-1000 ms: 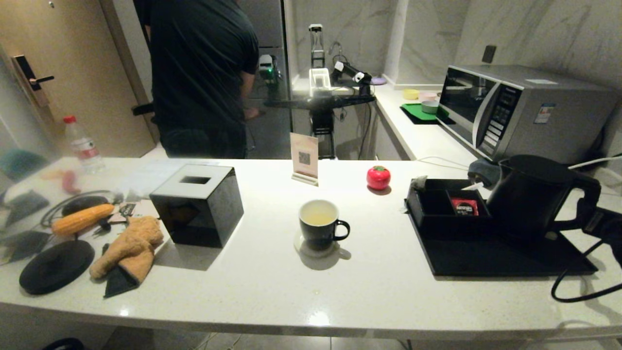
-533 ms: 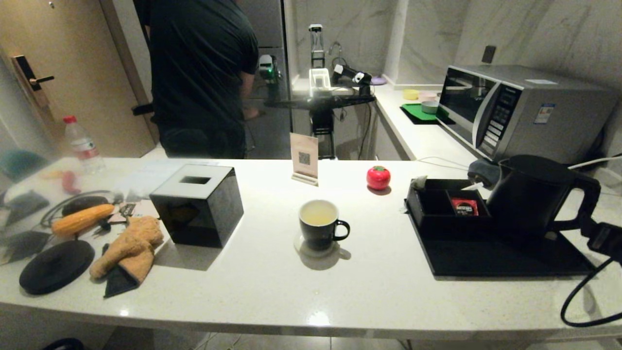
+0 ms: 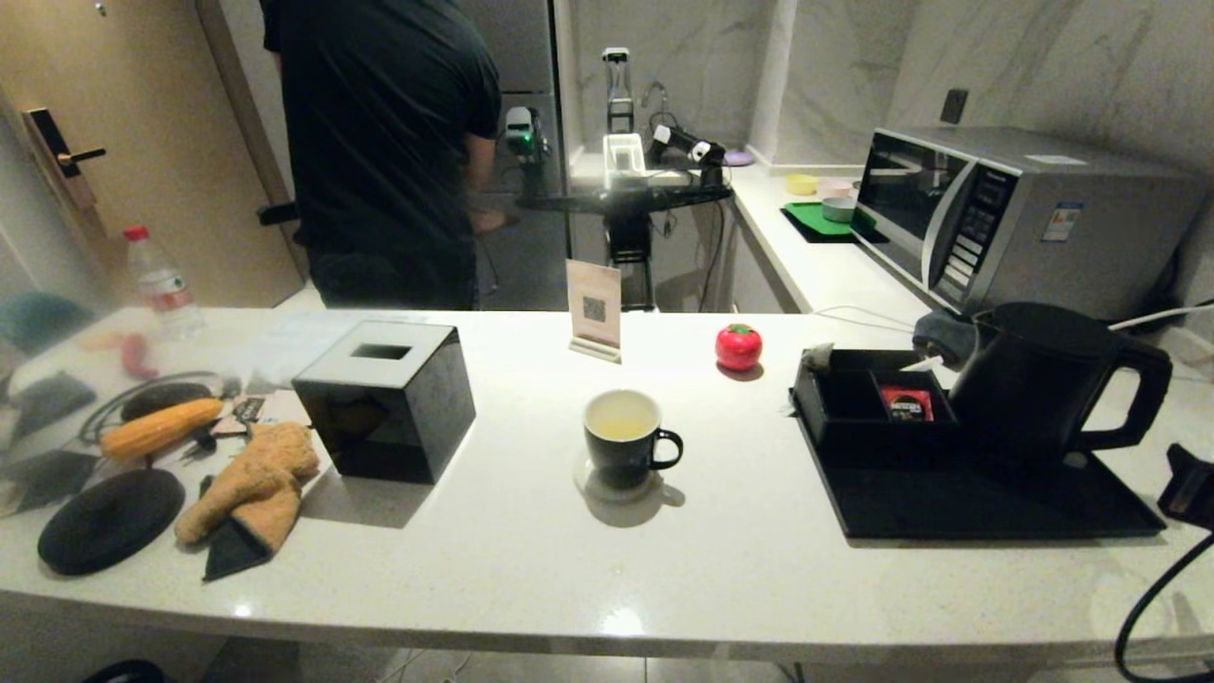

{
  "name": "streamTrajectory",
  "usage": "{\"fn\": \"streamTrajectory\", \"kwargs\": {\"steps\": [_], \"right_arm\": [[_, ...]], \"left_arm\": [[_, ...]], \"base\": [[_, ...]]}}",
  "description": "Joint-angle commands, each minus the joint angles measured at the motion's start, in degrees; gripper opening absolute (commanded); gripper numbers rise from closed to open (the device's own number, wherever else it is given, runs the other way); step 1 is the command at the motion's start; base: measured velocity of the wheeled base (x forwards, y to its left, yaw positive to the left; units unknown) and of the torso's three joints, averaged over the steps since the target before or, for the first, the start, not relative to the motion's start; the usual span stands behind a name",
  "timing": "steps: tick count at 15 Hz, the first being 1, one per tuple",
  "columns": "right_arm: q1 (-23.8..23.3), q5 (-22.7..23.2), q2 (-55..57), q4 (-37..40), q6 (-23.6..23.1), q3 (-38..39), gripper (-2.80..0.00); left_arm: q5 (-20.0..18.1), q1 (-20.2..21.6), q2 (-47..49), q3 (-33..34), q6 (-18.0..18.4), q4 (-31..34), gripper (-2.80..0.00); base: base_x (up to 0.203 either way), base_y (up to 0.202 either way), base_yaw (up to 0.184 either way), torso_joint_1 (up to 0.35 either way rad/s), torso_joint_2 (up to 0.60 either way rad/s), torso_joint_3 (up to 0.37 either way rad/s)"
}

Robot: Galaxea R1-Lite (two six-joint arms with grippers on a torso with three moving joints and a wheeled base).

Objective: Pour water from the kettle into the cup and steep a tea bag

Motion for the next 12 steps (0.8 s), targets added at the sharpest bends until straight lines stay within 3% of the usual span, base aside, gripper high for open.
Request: {"fn": "streamTrajectory", "kwargs": {"steps": [1,8,12], "right_arm": [[0.0,0.62,-2.37,0.96,-0.01,1.24,-2.8],[0.09,3.05,-10.65,10.64,-0.25,2.76,-2.8],[0.09,7.79,-15.7,13.85,-1.58,5.7,-2.8]], "left_arm": [[-0.01,0.01,0.0,0.0,-0.02,0.02,-2.8],[-0.01,0.01,0.0,0.0,-0.02,0.02,-2.8],[-0.01,0.01,0.0,0.0,-0.02,0.02,-2.8]], "base": [[0.0,0.0,0.0,0.0,0.0,0.0],[0.0,0.0,0.0,0.0,0.0,0.0],[0.0,0.0,0.0,0.0,0.0,0.0]]}}
